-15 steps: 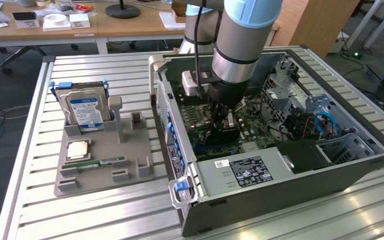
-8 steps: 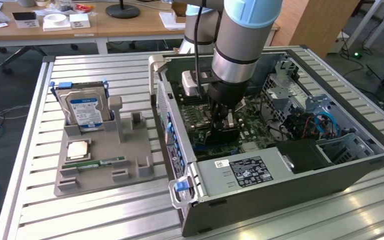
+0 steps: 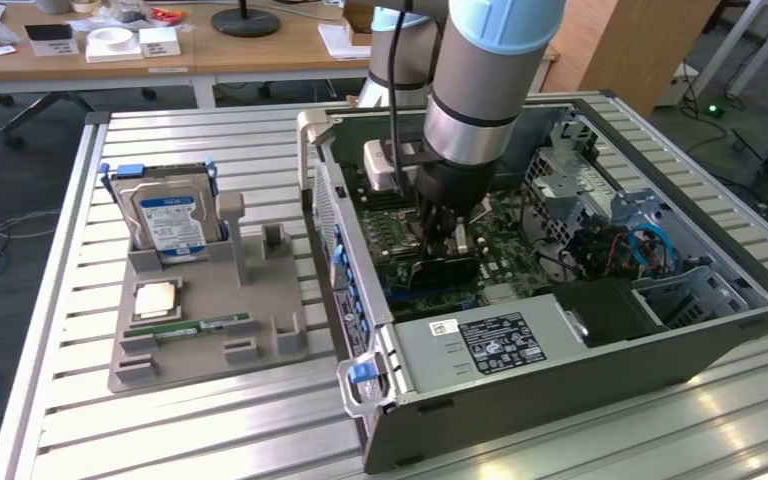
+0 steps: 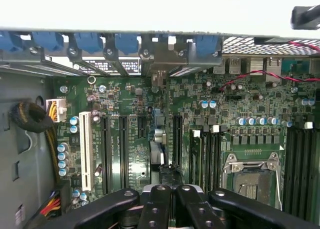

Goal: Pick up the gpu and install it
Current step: 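Press down on the gpu until it lock into place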

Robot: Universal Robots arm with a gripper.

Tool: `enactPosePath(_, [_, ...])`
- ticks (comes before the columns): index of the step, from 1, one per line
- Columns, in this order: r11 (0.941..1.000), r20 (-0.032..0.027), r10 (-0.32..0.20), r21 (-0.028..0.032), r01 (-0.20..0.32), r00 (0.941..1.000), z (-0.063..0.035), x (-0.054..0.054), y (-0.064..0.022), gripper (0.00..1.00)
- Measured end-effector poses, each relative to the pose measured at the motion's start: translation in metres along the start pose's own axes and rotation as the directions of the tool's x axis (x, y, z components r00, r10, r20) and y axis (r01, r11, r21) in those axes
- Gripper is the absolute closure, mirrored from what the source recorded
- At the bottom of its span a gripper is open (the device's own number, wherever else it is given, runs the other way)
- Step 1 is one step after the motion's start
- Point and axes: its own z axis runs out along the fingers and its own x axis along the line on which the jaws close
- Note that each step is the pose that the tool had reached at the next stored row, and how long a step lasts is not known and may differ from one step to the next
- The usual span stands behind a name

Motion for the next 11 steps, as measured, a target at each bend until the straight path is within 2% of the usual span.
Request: enactPosePath(11, [1.0,-0.0002,0.0,-0.0001,0.0,1.0,-0.0208,-0.002,-0.0025,0.89])
